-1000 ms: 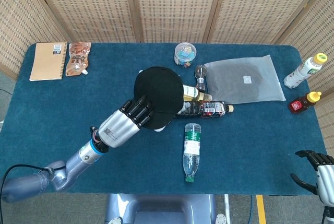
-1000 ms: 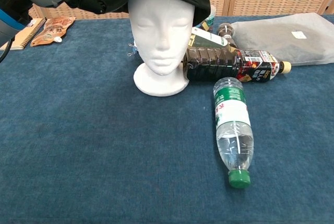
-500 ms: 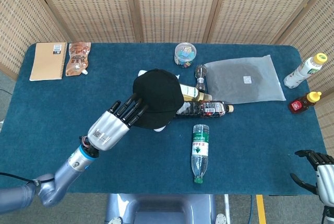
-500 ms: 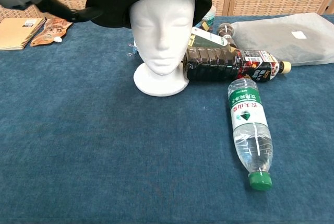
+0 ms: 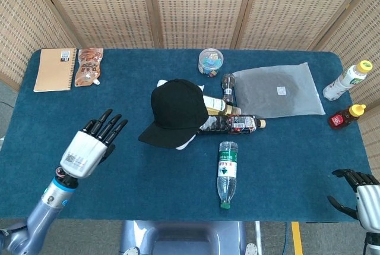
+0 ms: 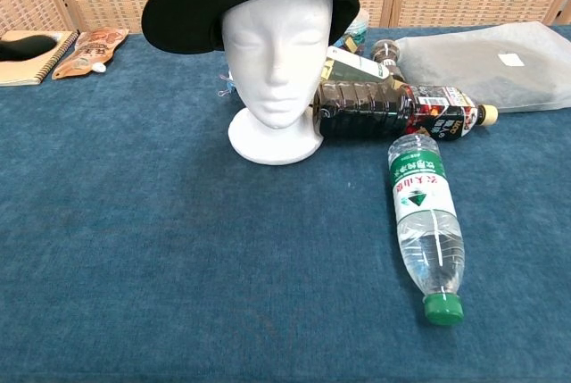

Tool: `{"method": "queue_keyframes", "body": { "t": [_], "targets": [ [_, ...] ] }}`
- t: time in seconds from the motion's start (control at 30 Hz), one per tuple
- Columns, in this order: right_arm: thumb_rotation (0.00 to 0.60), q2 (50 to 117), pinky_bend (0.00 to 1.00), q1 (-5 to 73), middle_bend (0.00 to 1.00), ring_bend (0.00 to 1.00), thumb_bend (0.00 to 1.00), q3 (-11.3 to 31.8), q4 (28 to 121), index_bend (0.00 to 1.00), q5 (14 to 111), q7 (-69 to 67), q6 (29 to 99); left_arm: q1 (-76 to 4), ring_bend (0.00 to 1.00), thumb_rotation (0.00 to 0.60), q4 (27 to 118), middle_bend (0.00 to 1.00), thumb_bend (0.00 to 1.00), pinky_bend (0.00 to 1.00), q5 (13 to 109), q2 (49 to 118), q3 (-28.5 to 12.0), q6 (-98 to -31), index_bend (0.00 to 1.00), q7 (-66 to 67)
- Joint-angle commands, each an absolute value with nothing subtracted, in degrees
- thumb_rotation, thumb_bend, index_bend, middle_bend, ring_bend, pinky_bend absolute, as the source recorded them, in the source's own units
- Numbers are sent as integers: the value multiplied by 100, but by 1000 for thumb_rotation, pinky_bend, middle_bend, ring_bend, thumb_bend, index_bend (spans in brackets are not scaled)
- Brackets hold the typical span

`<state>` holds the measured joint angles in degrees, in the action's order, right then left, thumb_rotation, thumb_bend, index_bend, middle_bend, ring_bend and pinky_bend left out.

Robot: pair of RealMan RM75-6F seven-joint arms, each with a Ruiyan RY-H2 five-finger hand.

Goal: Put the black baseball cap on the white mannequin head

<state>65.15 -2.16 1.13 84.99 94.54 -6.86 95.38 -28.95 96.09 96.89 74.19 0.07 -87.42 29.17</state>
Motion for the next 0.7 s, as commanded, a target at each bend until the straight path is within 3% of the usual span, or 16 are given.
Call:
{"method": "queue_keyframes", "body": {
  "t": [0.03,0.4,0.7],
  "targets": [
    [600,6508,418,-192,425,445,158,119,8522,366,9448,-656,9501,-2565,91,600,9876,190,263,401,9422,7157,182,-8830,119,2686],
    [600,6465,412,-90,424,442,158,170,8677,366,9312,-420,9289,-1503,91,600,9938,190,263,401,8653,6706,311,-9377,265,1627],
    [600,6379,404,-70,424,429,157,230,8876,366,9097,-71,9155,-698,91,600,9735,190,264,401,7911,6672,330,-9551,290,899]
  ]
}}
